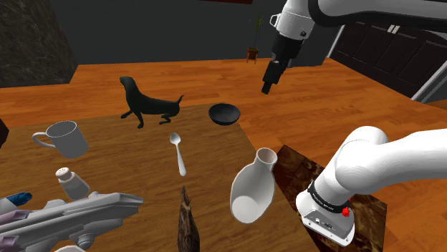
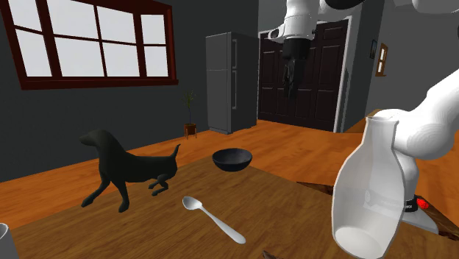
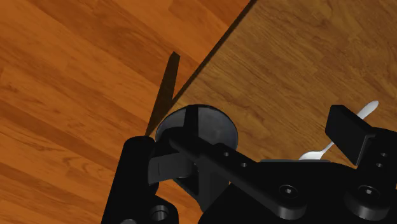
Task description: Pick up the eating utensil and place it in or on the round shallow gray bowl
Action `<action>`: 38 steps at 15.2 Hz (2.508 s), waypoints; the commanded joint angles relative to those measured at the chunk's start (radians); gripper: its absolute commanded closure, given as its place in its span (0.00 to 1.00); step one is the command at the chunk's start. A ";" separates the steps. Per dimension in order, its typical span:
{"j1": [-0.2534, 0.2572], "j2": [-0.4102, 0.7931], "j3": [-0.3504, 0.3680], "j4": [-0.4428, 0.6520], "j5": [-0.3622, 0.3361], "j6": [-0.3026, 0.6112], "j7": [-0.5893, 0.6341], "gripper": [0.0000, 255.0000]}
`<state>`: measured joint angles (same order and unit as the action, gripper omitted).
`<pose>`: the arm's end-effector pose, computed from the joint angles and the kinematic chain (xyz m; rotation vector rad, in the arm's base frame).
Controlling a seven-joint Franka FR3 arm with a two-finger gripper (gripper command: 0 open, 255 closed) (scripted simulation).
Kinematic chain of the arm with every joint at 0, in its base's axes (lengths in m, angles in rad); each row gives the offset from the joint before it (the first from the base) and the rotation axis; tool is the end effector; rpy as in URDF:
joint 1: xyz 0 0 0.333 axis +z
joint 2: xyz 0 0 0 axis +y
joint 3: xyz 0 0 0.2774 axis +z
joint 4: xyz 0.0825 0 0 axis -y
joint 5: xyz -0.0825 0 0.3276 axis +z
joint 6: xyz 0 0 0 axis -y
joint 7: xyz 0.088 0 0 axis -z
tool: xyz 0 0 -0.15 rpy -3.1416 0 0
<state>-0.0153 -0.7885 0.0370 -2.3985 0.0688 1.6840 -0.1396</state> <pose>0.2907 0.0174 0.5135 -3.0935 -0.2264 -0.1183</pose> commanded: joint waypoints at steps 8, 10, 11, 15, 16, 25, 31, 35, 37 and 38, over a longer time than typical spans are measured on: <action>0.000 0.071 0.211 -0.054 0.068 0.144 0.297 0.00; -0.006 0.113 0.273 -0.051 0.079 0.187 0.384 0.00; -0.010 0.138 0.305 -0.047 0.082 0.208 0.428 0.00; -0.040 0.256 0.431 -0.009 0.073 0.288 0.610 0.00; -0.051 0.290 0.463 0.005 0.065 0.306 0.658 0.00; -0.171 0.709 0.739 0.219 -0.202 0.404 1.176 0.00; -0.099 1.025 0.748 0.416 -0.471 0.349 1.499 0.00; -0.094 1.050 0.732 0.389 -0.498 0.392 1.517 0.00; -0.092 1.064 0.725 0.377 -0.514 0.412 1.527 0.00; -0.091 1.076 0.719 0.368 -0.527 0.428 1.535 0.00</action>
<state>-0.1088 0.2758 0.7608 -2.0239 -0.4462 2.0987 1.3870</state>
